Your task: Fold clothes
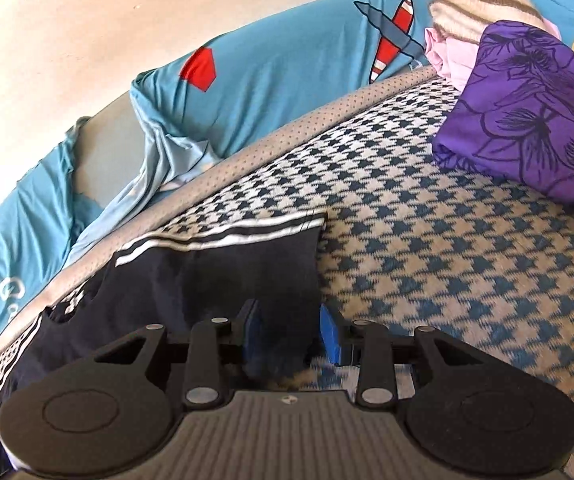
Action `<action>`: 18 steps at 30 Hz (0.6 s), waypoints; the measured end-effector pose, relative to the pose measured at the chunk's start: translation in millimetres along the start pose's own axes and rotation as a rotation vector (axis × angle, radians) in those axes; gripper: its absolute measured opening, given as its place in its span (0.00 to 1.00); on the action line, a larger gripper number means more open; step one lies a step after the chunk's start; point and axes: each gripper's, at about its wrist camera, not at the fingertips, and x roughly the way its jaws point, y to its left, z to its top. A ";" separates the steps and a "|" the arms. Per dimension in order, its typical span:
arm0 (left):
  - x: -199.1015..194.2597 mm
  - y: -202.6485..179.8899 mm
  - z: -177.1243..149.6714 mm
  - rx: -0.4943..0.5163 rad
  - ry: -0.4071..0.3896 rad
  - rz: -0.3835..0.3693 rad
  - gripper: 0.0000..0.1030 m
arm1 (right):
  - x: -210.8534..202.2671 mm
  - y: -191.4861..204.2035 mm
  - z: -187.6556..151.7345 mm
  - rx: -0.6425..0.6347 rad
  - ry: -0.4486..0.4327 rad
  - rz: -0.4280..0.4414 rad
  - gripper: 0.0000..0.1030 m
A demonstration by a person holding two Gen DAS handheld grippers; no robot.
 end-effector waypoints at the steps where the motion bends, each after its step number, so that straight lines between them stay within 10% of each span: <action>1: 0.3 1.3 -0.1 -0.012 0.001 -0.007 1.00 | 3.9 -1.1 2.2 0.000 -0.007 -0.004 0.32; 18: 7.6 14.0 1.9 -0.108 0.022 -0.039 1.00 | 50.7 4.2 14.6 -0.041 -0.056 -0.026 0.37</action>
